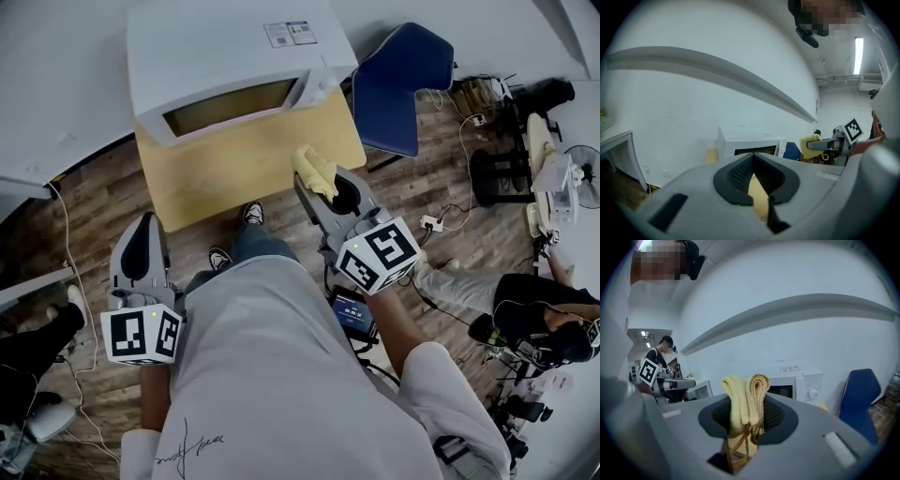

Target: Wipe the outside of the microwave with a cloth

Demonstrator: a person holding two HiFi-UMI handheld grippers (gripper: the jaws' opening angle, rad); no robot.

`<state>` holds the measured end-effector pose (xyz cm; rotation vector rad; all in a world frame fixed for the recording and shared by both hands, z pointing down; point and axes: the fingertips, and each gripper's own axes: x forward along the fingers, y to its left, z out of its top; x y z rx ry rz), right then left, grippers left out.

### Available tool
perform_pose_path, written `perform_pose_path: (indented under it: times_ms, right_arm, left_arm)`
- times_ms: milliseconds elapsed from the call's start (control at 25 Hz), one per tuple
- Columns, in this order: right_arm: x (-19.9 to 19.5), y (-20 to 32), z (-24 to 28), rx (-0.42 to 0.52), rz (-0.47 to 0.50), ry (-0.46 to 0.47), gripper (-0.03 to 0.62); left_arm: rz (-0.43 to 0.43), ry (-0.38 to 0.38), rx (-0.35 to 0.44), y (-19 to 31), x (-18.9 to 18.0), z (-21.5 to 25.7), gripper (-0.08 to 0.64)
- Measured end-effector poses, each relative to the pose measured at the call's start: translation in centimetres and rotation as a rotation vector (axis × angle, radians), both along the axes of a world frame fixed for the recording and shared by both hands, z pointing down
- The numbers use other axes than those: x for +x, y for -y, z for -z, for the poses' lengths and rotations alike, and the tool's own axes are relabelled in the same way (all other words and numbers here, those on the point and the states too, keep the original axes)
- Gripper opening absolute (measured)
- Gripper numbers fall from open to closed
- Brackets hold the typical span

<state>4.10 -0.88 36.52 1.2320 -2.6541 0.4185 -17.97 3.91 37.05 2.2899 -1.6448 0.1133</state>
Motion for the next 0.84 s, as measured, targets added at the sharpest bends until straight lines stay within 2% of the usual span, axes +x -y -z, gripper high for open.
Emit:
perform_pose_path:
  times_ms: [840]
  right_arm:
    - [-0.2,-2.1,0.5,-0.017,-0.033,-0.130,0.112]
  left_arm:
    - [-0.014,0.025,0.005,-1.3,-1.4,0.6,-0.006]
